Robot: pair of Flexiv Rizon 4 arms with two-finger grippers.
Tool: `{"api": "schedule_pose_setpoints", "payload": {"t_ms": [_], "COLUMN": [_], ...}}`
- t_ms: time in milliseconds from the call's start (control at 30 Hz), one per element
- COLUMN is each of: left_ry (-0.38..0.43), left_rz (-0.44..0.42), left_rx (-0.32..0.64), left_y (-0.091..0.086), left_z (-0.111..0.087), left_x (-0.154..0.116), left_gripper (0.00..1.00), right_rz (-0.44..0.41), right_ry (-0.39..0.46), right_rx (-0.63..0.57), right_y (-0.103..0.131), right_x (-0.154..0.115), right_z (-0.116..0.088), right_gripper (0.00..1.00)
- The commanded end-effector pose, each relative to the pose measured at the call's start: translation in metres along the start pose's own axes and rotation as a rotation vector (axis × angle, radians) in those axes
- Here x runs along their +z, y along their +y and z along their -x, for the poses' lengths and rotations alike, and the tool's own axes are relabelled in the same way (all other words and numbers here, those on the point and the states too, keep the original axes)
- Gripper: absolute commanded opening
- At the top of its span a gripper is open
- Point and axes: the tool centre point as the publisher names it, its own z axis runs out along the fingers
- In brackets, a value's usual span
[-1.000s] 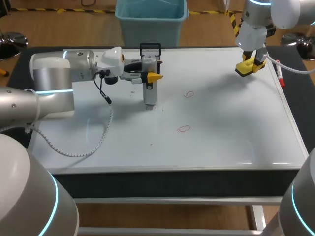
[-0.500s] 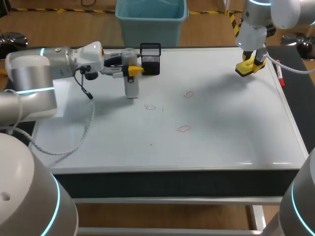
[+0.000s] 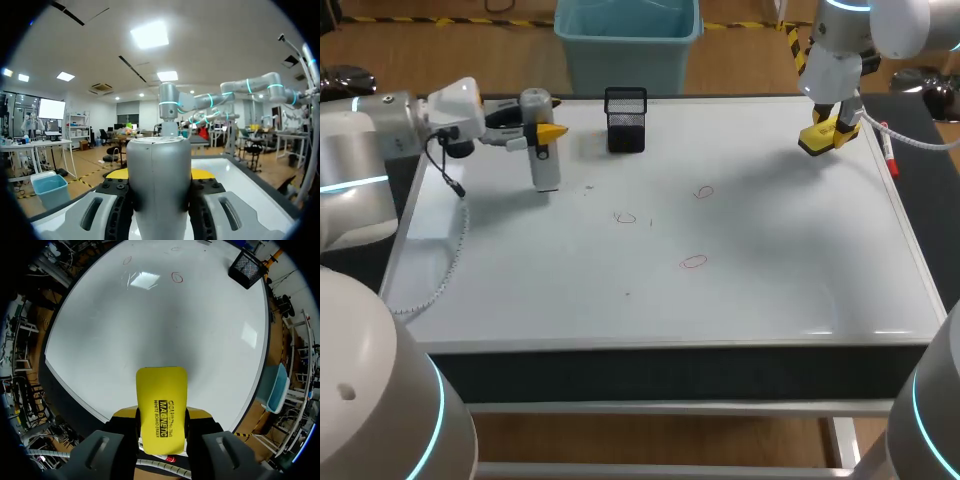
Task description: Pick up the inspection probe, press it on each red-marked spot on the whiteboard one by one, put down the probe, pick up the eraser, and wipe off all the red marks.
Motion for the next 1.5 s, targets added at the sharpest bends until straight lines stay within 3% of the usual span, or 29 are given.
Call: {"api": "schedule_pose_setpoints", "payload": {"t_ms": [33, 433, 767, 1233, 1367, 1500], "left_ry": [-0.004, -0.017, -0.06, -0.06, -0.06, -0.06], "left_rz": [-0.008, -0.003, -0.021, -0.021, -0.021, -0.021], "left_rx": [0.006, 0.021, 0.0, 0.0, 0.0, 0.0], "left_y": [0.0, 0.0, 0.006, 0.006, 0.006, 0.006], "left_z": [0.005, 0.016, 0.019, 0.019, 0.019, 0.019], "left_x": [-0.012, -0.023, -0.036, -0.036, -0.036, -0.036], "left_gripper": [0.0, 0.0, 0.0, 0.0, 0.0, 0.0], "right_rz": [-0.001, -0.001, -0.001, -0.001, -0.019, -0.016], "right_ry": [0.003, 0.003, 0.003, 0.003, -0.009, -0.019], "right_rx": [-0.002, -0.002, -0.002, -0.002, -0.107, -0.215], "right_y": [-0.001, -0.001, -0.001, -0.001, 0.028, 0.072], "right_x": [-0.001, -0.001, -0.001, -0.001, -0.007, -0.013], "right_z": [0.0, 0.0, 0.0, 0.0, -0.001, -0.005], "right_gripper": [0.0, 0.0, 0.0, 0.0, 0.0, 0.0]}}
